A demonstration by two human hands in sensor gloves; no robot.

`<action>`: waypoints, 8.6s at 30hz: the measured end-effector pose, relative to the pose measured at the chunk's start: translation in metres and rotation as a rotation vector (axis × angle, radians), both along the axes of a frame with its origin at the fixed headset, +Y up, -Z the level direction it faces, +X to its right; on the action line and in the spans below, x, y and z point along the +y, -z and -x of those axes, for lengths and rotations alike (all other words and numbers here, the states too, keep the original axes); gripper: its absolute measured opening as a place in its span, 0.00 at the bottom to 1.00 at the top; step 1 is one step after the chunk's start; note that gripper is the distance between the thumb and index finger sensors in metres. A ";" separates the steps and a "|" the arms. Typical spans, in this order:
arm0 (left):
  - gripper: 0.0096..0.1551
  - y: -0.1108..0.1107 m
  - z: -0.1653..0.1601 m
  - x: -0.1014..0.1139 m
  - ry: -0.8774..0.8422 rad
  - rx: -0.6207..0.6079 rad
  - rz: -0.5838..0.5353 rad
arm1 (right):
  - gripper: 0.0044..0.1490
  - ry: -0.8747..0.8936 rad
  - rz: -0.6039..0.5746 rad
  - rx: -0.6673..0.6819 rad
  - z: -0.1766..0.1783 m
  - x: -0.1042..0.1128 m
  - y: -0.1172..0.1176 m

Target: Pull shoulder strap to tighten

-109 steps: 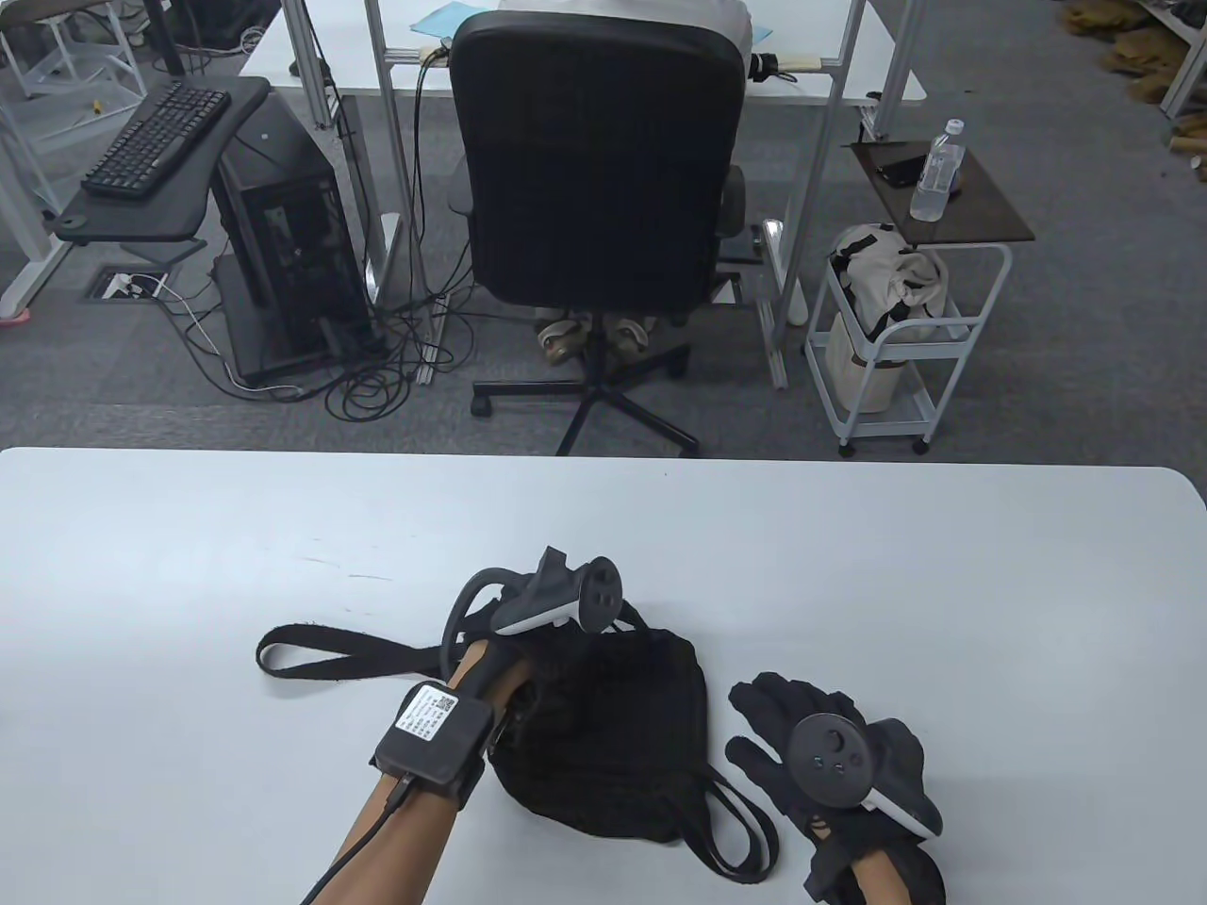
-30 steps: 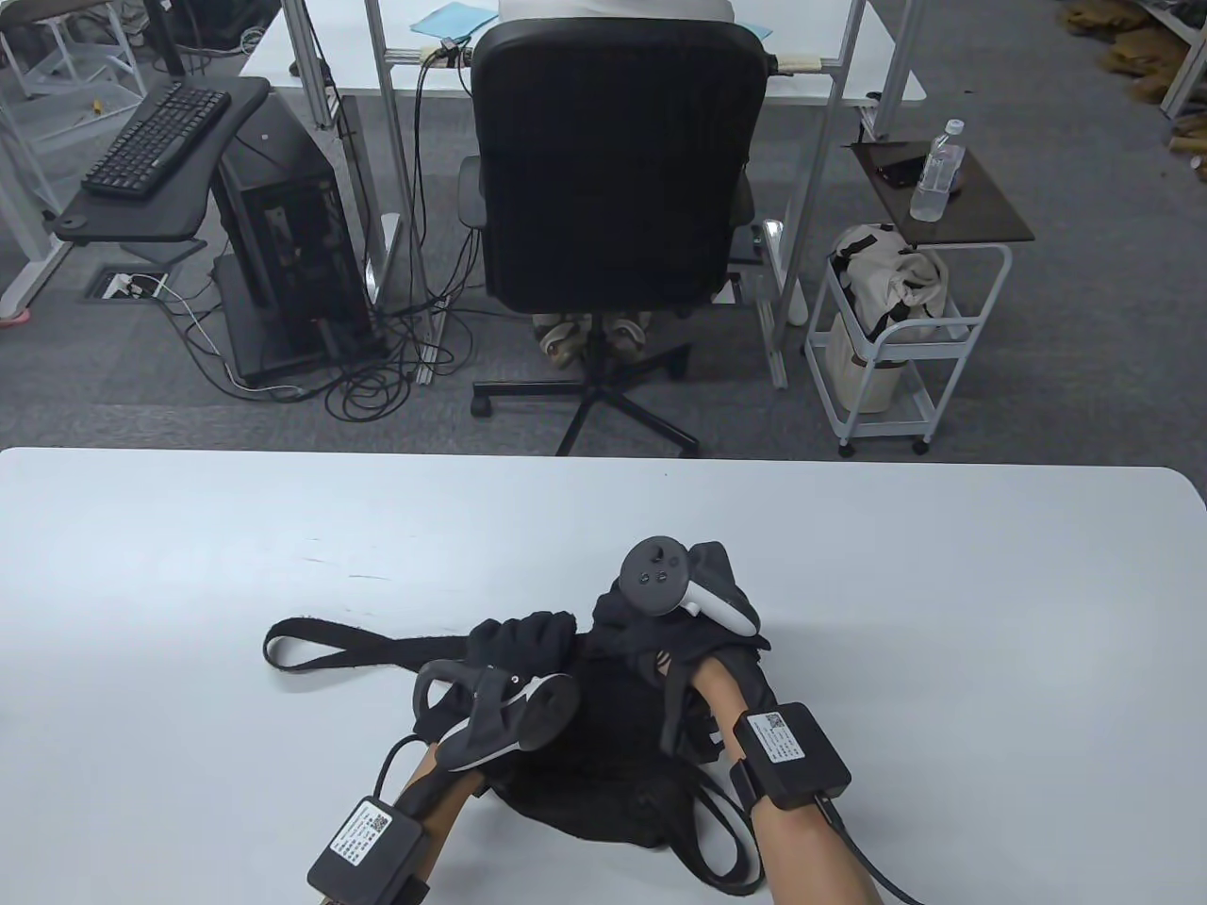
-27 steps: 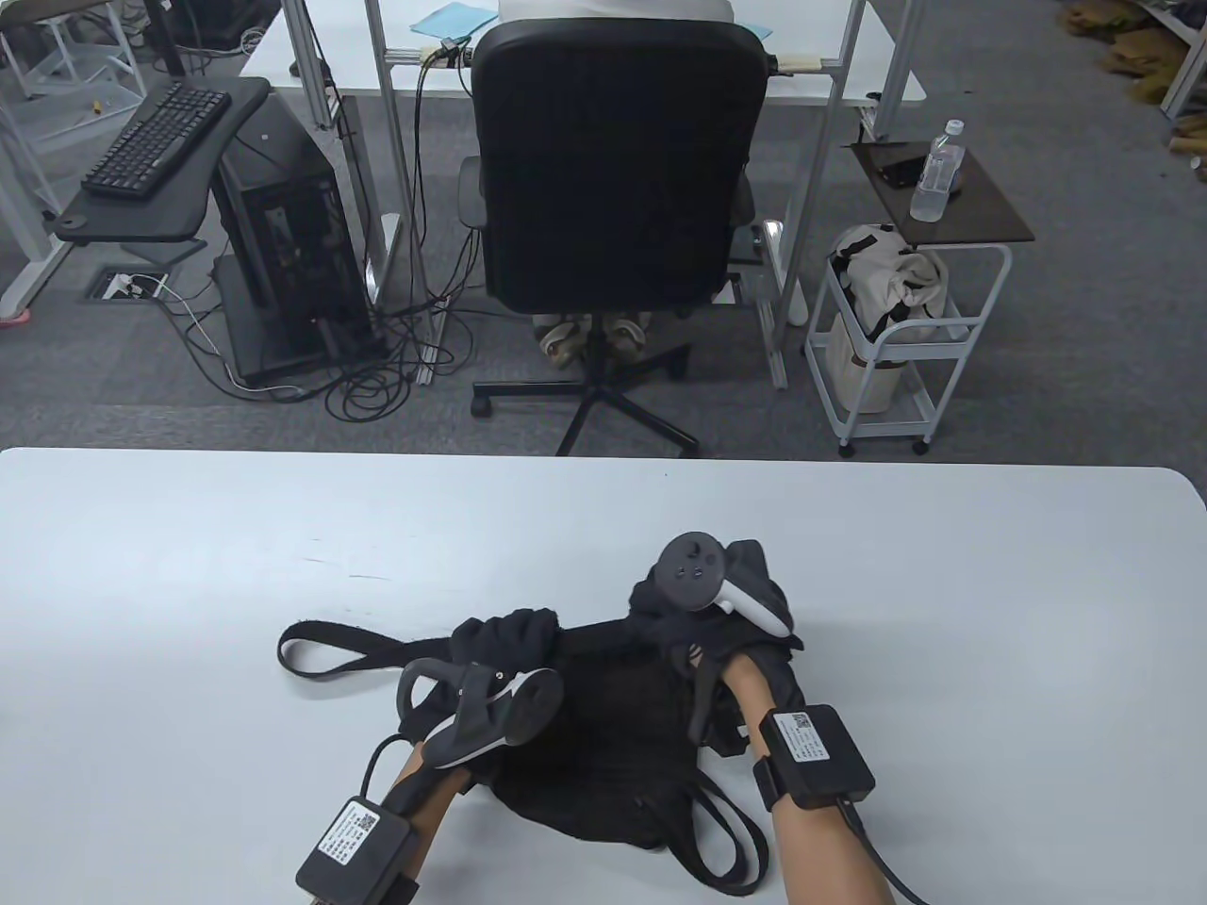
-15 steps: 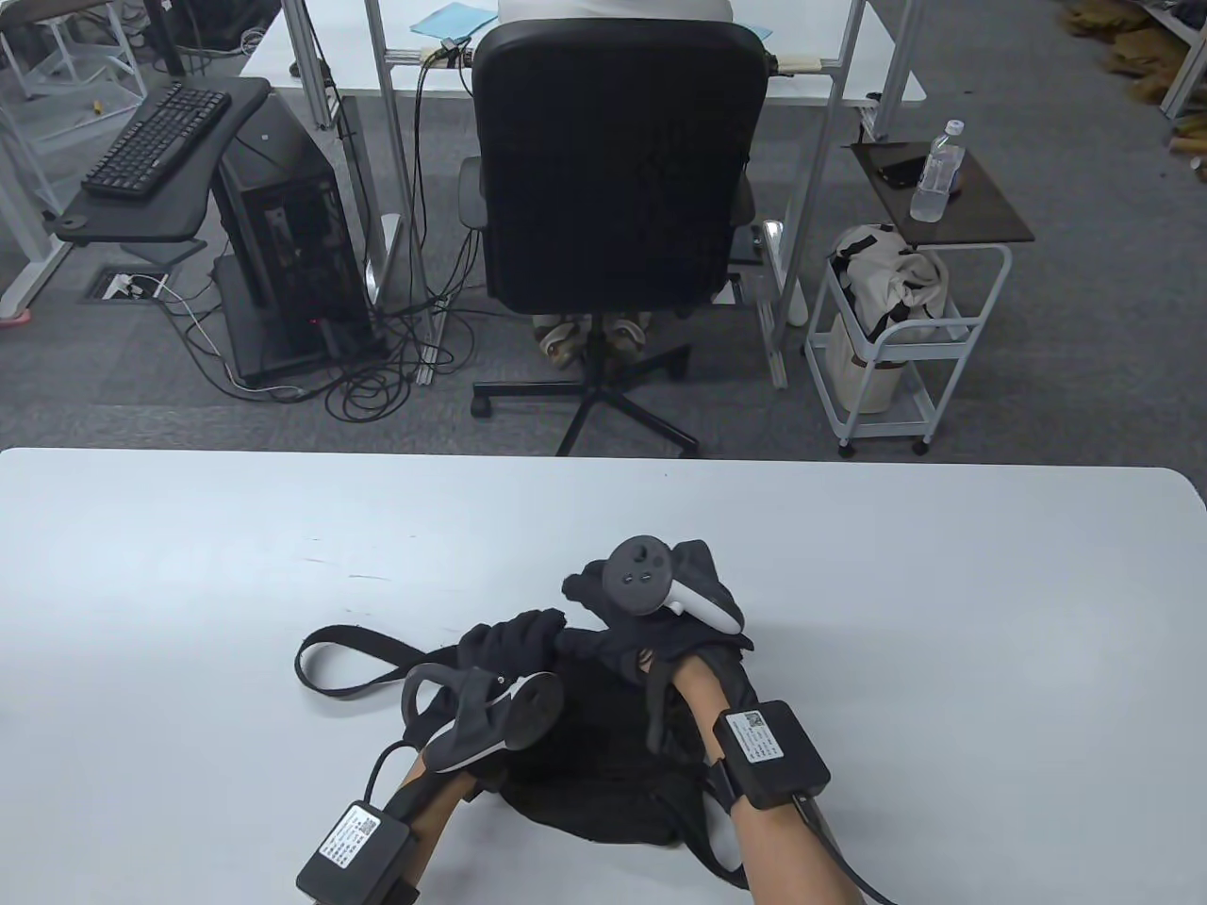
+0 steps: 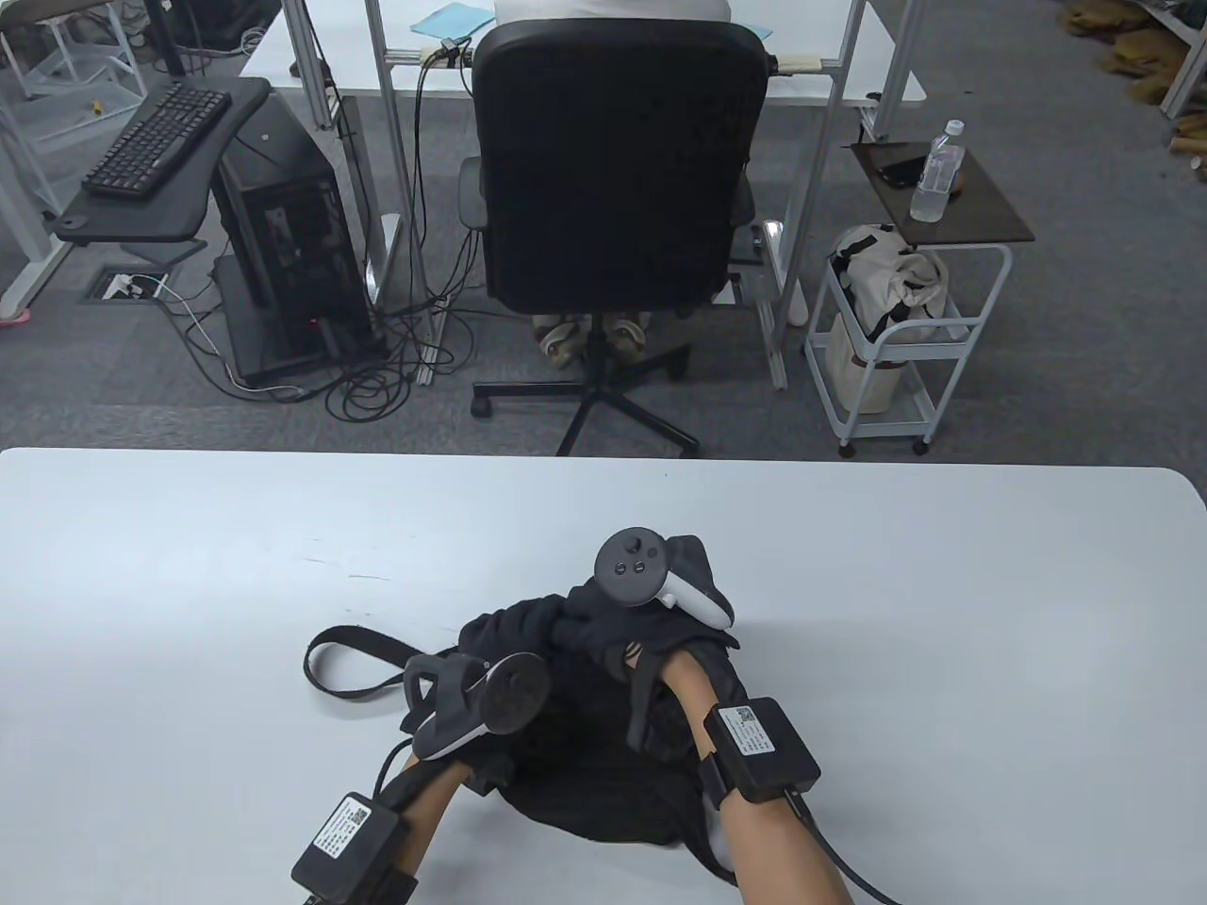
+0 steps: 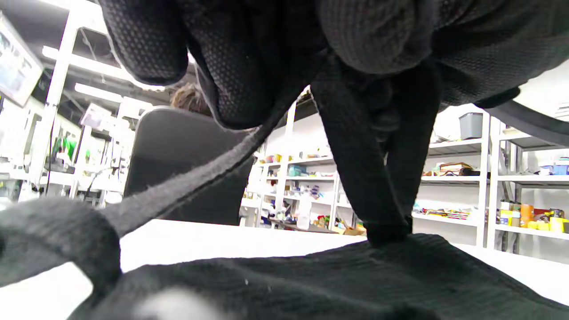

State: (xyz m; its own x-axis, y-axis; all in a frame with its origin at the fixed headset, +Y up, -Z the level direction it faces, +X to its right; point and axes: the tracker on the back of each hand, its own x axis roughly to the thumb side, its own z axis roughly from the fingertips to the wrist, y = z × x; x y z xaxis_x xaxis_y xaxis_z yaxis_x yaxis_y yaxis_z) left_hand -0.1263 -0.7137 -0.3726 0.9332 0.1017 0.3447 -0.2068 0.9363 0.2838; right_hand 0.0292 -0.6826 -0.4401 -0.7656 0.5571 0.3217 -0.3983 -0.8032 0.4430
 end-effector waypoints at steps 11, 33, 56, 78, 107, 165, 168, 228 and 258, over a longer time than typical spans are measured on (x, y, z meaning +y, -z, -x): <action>0.37 0.004 0.003 -0.003 0.059 0.074 -0.028 | 0.20 -0.133 -0.113 -0.172 -0.056 0.001 0.005; 0.37 0.011 -0.002 0.000 -0.003 0.048 0.007 | 0.23 -0.113 -0.086 -0.067 -0.001 0.000 0.007; 0.37 0.015 0.003 0.002 0.025 0.028 0.004 | 0.24 -0.156 -0.153 -0.102 0.001 0.001 0.009; 0.36 0.020 0.016 0.003 -0.088 -0.035 0.041 | 0.50 -0.089 -0.026 -0.038 -0.002 0.001 0.011; 0.36 0.023 0.033 0.009 -0.107 -0.068 0.045 | 0.22 -0.084 -0.069 -0.026 -0.001 0.003 0.015; 0.35 0.041 0.040 -0.035 0.055 0.040 0.262 | 0.44 -0.381 -0.127 -0.219 -0.043 -0.005 0.023; 0.35 0.041 0.039 -0.034 0.068 0.040 0.259 | 0.47 -0.500 -0.012 -0.048 -0.017 -0.013 0.019; 0.36 0.043 0.042 -0.039 0.018 0.015 0.266 | 0.20 0.254 0.450 0.084 -0.021 -0.040 0.061; 0.37 0.043 0.040 -0.036 0.122 0.082 0.217 | 0.27 -0.234 0.389 -0.042 -0.071 -0.028 0.046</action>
State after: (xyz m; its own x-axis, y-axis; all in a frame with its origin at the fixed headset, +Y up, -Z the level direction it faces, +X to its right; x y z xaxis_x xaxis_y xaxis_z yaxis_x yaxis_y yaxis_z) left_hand -0.1660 -0.7496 -0.4154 0.9669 0.0500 0.2502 -0.0735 0.9937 0.0852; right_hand 0.1004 -0.7107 -0.4858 -0.8930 0.4412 0.0887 -0.2503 -0.6506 0.7170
